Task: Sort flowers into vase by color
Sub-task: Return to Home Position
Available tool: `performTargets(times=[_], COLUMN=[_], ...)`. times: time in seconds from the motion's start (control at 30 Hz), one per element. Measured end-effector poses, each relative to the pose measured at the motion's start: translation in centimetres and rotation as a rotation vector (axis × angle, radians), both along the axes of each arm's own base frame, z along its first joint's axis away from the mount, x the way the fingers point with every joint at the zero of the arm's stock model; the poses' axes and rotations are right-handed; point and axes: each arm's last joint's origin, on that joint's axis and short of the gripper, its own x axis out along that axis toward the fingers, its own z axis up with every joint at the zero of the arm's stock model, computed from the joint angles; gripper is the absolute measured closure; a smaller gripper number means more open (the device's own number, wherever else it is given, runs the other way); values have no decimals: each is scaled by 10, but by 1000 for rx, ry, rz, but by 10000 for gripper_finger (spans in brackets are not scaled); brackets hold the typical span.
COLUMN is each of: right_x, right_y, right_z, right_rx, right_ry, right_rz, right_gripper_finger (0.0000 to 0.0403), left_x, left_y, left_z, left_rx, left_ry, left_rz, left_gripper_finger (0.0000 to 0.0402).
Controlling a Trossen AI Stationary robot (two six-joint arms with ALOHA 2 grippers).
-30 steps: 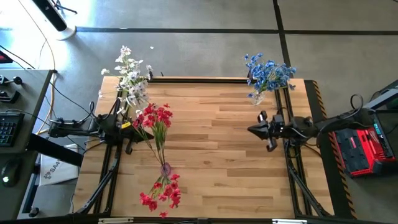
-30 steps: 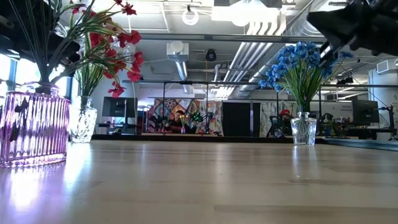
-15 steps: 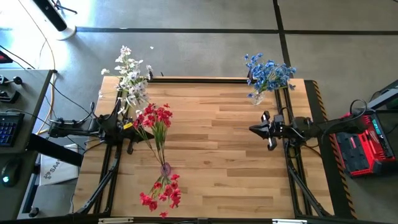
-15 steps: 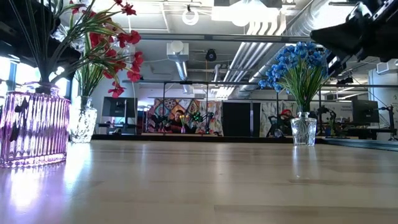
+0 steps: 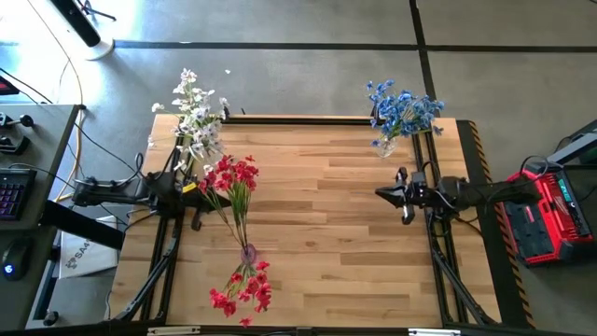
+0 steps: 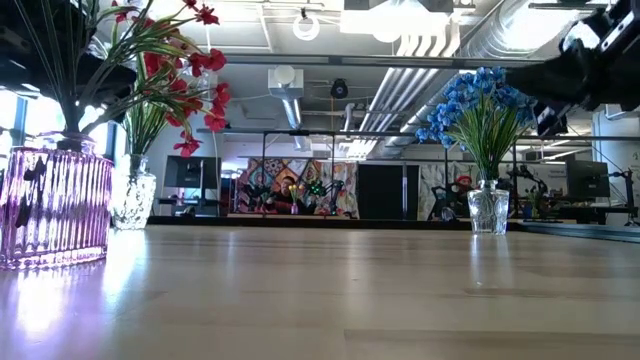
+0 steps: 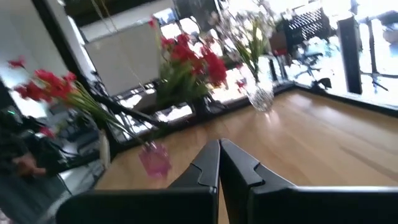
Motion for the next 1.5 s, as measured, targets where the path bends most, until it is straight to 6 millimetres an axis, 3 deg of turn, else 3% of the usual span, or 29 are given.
performTargets(times=[0.13, 0.4, 0.57, 1.07, 1.5], right_x=[-3, -5, -5, -4, -4], right_y=[-1, -1, -4, -3, -2], right_z=[-5, -2, -3, -3, -3], right_rx=[4, -106, -176, -22, -21], right_ry=[37, 16, 24, 8, 8], right_rz=[-8, -19, -117, -97, -56], right_gripper_finger=[403, 403, 403, 403, 403], left_x=[5, 5, 5, 12, 4], left_y=[0, 0, 0, -1, 0], left_z=[-4, -5, -5, -15, 2], left_rx=[-32, -29, -21, -47, -30], left_ry=[-106, -105, -98, 23, -161], left_rz=[3, 11, 12, 10, 6], left_gripper_finger=[401, 401, 401, 401, 401])
